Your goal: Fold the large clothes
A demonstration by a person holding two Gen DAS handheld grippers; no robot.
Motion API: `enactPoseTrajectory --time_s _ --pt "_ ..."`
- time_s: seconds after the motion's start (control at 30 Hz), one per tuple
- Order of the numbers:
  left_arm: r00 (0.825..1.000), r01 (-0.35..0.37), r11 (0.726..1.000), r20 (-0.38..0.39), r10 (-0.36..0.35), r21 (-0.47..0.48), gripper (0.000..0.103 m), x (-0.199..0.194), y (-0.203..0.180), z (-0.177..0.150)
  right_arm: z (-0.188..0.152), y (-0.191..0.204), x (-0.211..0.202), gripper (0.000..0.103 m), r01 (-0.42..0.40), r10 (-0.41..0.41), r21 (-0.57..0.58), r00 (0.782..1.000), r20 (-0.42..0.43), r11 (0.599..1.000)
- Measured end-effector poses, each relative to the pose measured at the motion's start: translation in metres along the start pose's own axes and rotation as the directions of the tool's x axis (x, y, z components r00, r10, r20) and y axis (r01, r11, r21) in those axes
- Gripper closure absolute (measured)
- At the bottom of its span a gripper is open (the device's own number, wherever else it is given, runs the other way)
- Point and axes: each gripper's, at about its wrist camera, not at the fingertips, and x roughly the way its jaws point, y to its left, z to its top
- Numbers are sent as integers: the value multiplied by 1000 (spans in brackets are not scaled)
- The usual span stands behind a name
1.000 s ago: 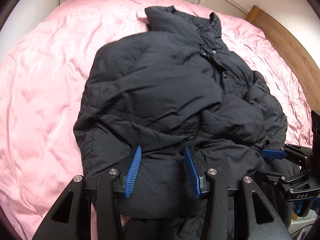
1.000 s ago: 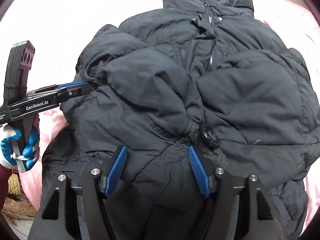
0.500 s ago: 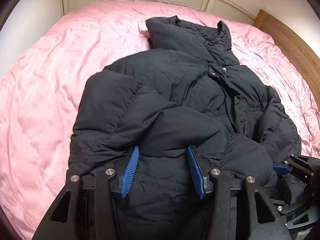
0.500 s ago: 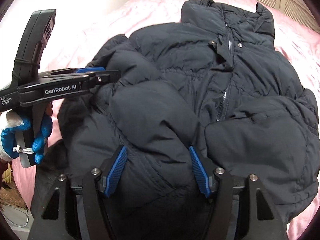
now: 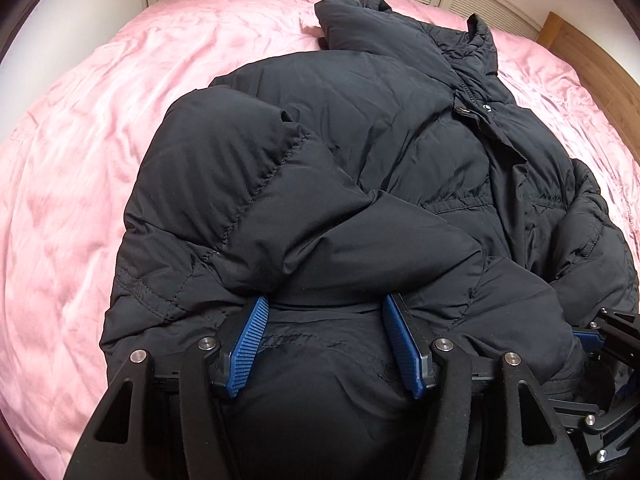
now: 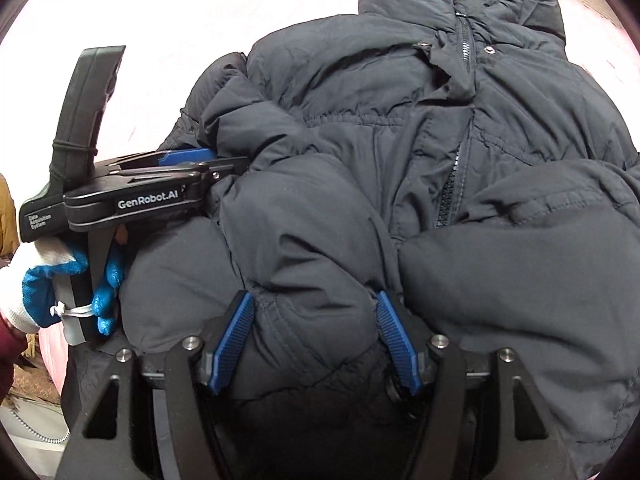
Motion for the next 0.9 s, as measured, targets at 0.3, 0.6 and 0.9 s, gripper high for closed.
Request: enactPoseTrajectory --time_s 0.3,0.6,0.9 --pt "994 -97 991 30 101 -96 42 -52 -12 7 -33 -50 -101 39 -19 21 -24 996 87 1000" --pt "994 -44 998 101 49 -52 30 -90 -22 27 -35 -95 -161 39 121 -132 82 981 145 989" --pt "989 21 999 147 -15 -38 23 -103 13 67 12 -119 -193 39 187 -219 173 957 189 967"
